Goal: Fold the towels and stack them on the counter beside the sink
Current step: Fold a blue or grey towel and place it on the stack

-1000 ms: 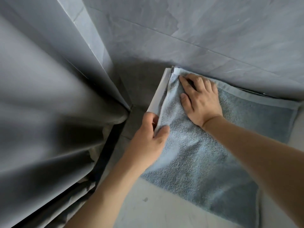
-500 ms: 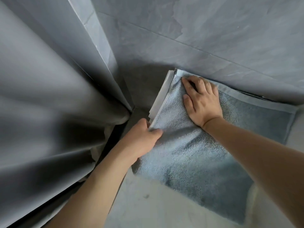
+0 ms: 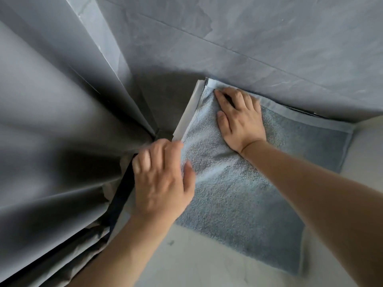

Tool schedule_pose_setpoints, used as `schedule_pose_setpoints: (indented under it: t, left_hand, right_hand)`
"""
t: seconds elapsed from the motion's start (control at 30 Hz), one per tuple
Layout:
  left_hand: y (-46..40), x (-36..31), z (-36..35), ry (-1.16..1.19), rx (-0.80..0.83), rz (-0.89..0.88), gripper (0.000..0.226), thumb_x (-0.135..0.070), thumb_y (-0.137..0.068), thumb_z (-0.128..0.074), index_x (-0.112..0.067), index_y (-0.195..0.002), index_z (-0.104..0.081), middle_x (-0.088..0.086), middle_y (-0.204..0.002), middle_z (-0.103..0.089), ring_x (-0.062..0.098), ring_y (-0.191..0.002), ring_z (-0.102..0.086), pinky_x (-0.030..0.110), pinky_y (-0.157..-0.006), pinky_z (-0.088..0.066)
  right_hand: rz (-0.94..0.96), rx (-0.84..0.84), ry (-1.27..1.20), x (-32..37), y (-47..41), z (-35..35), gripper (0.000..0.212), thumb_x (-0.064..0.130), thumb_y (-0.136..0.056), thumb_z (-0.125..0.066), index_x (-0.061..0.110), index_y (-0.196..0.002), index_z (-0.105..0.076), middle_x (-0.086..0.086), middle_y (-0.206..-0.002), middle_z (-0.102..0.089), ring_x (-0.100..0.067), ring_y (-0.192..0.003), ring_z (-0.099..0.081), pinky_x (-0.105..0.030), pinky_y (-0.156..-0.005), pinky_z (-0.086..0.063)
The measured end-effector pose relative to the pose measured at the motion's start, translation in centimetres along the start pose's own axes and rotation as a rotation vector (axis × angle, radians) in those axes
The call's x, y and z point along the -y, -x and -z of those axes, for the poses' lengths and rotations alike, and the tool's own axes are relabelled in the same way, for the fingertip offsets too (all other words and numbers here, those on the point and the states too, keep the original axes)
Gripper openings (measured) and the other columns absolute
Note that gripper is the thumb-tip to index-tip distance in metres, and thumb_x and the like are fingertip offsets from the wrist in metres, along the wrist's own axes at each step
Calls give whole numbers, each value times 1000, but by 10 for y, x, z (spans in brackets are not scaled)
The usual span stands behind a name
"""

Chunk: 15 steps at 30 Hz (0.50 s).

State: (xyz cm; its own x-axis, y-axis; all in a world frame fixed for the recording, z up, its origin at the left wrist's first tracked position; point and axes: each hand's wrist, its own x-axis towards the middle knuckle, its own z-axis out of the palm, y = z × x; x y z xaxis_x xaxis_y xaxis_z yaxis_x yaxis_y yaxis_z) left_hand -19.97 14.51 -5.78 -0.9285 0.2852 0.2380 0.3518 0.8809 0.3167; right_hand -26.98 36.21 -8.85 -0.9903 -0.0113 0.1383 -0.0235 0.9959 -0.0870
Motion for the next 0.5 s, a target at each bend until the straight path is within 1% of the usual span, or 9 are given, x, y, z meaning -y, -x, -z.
schedule_pose_setpoints:
  t: [0.03, 0.07, 0.1, 0.17, 0.23, 0.33, 0.4, 0.5]
  left_hand:
    - [8, -4, -4, 47, -25, -155, 32, -27, -87, -58, -13, -116, -52, 10, -115, -53, 35, -100, -52, 45, -87, -38]
    - [17, -7, -9, 95, 13, -278, 34, -24, -88, -58, -13, -119, -52, 10, -121, -52, 35, -106, -52, 47, -95, -38]
    - [25, -10, -16, 117, 84, -366, 37, -24, -89, -60, -12, -123, -54, 11, -126, -52, 36, -113, -53, 49, -102, -39]
    - [39, -10, -31, 71, 247, -454, 47, -30, -89, -61, -12, -132, -58, 13, -138, -53, 35, -129, -50, 54, -113, -33]
    - [47, -4, -39, 7, 358, -476, 55, -35, -91, -57, -12, -141, -54, 13, -150, -45, 33, -141, -39, 57, -118, -23]
    - [49, -2, -45, -10, 415, -479, 63, -39, -90, -52, -13, -148, -46, 11, -159, -33, 31, -149, -24, 63, -118, -15]
    - [48, -5, -45, -17, 440, -457, 69, -43, -85, -55, -15, -147, -45, 9, -159, -32, 28, -150, -21, 67, -115, -15]
    - [46, -6, -43, -34, 448, -446, 73, -46, -80, -57, -17, -146, -47, 8, -157, -34, 27, -149, -24, 69, -112, -17]
  right_hand:
    - [0, 0, -8, 0, 0, 0, 56, 38, -94, -31, 16, -143, -45, -5, -136, -48, -27, -119, -42, -41, -99, -29]
    - [-1, 0, -13, -1, 0, 0, 55, 38, -94, -31, 17, -143, -45, -5, -136, -48, -27, -119, -43, -42, -99, -29]
    - [-3, 0, -12, -1, 0, 0, 55, 38, -94, -31, 17, -143, -45, -5, -136, -48, -27, -120, -43, -42, -99, -29]
    - [-3, -3, -2, -2, 1, 0, 55, 38, -94, -32, 17, -143, -46, -5, -136, -48, -27, -121, -43, -42, -100, -28]
    - [1, -6, -8, -1, 0, 0, 54, 38, -95, -32, 17, -143, -46, -5, -135, -49, -27, -121, -44, -41, -102, -28]
    - [2, -8, -24, -1, 1, -1, 55, 37, -95, -32, 17, -143, -46, -5, -137, -49, -27, -124, -44, -41, -103, -29]
    - [2, -11, -32, -2, 2, 1, 54, 37, -94, -33, 16, -143, -47, -4, -138, -49, -27, -126, -44, -40, -103, -28]
    - [15, -14, -59, -2, 3, 3, 54, 36, -94, -34, 16, -142, -48, -3, -139, -50, -28, -127, -44, -41, -104, -29]
